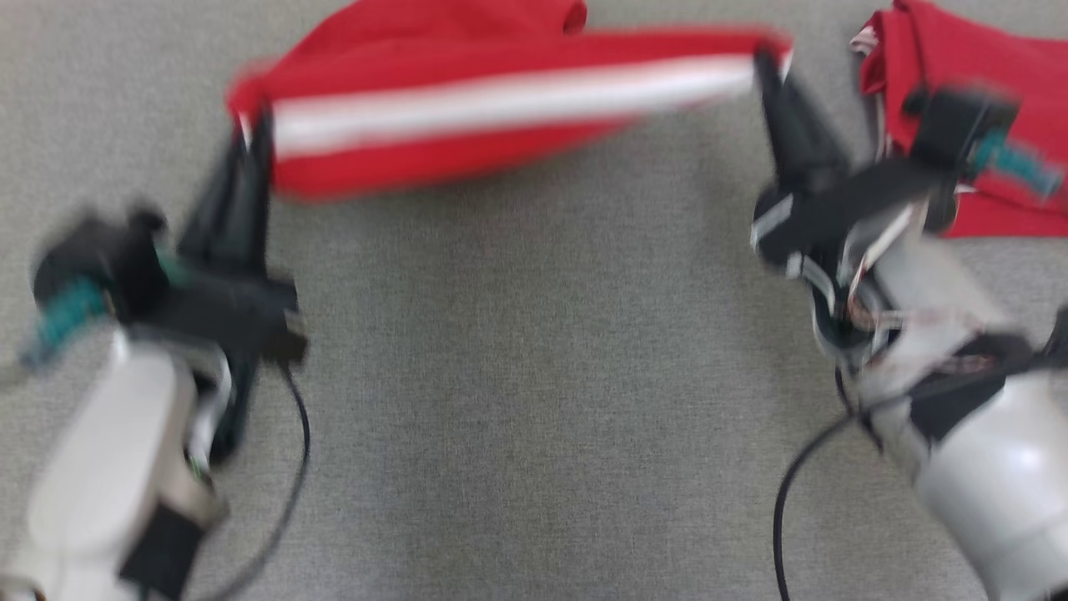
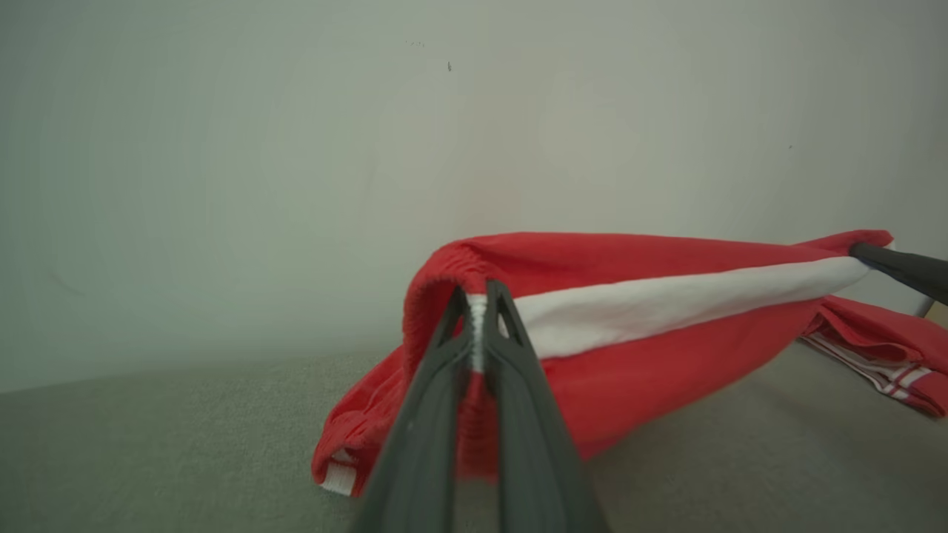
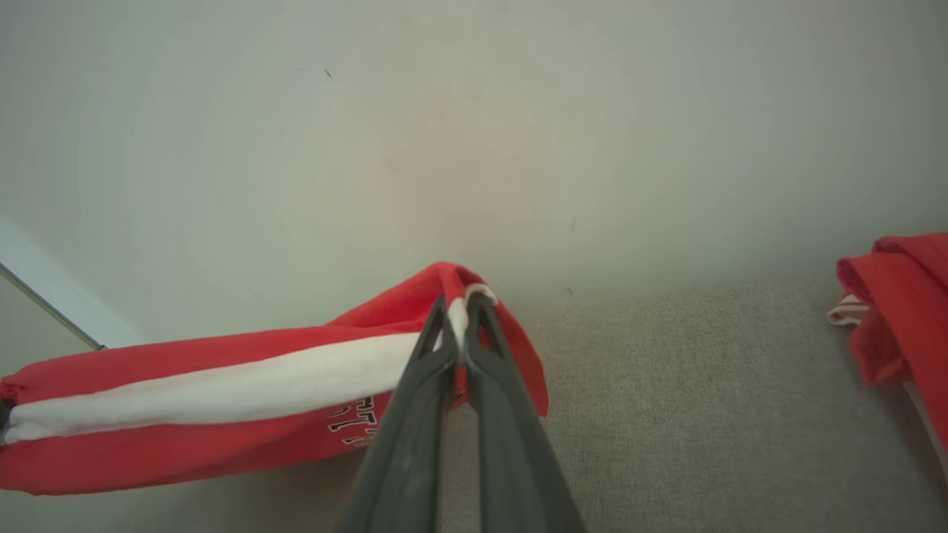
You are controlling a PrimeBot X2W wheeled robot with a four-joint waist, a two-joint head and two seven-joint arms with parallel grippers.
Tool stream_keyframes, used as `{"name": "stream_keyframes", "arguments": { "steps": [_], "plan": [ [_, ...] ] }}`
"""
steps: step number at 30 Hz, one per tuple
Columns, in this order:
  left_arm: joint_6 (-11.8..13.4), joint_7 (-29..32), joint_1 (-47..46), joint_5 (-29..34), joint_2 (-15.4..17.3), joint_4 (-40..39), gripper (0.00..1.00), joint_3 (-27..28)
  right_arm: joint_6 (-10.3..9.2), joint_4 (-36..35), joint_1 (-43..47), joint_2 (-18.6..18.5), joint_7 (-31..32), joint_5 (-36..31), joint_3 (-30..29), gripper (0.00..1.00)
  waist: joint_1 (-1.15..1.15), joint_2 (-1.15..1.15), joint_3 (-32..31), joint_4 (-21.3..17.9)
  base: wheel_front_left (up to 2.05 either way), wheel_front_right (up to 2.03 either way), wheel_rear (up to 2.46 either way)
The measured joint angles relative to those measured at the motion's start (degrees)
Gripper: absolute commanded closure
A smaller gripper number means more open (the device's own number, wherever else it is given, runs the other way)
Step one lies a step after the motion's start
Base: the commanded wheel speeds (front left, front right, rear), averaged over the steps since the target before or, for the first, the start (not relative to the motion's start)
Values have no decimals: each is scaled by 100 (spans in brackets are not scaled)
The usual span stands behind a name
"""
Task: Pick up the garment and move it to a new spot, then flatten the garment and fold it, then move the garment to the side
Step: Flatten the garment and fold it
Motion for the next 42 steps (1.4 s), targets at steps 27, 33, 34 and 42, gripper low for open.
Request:
{"name": "stream_keyframes", "arguments": {
  "steps": [27, 33, 34, 42],
  "plan": [
    [595, -1, 5022, 102, -441, -1506, 100, 132, 3, -2878, 5690, -553, 920, 34, -818, 100, 1, 0, -1677, 380, 0, 0, 0],
    [535, -1, 5136, 201, -512, -1478, 100, 132, 3, -3287, 6183, -190, 1350, -722, -1488, 100, 1, 0, -1836, 564, 0, 0, 0],
    [531, -1, 5132, 220, -532, -1489, 100, 141, 3, -3361, 6180, -122, 1382, -822, -1582, 100, 2, 0, -1846, 574, 0, 0, 0],
    [374, -1, 4821, 363, -648, -1596, 100, 350, 3, -3589, 5516, 169, 1581, -1516, -1927, 100, 2, 0, -1876, 644, 0, 0, 0]
  ]
}}
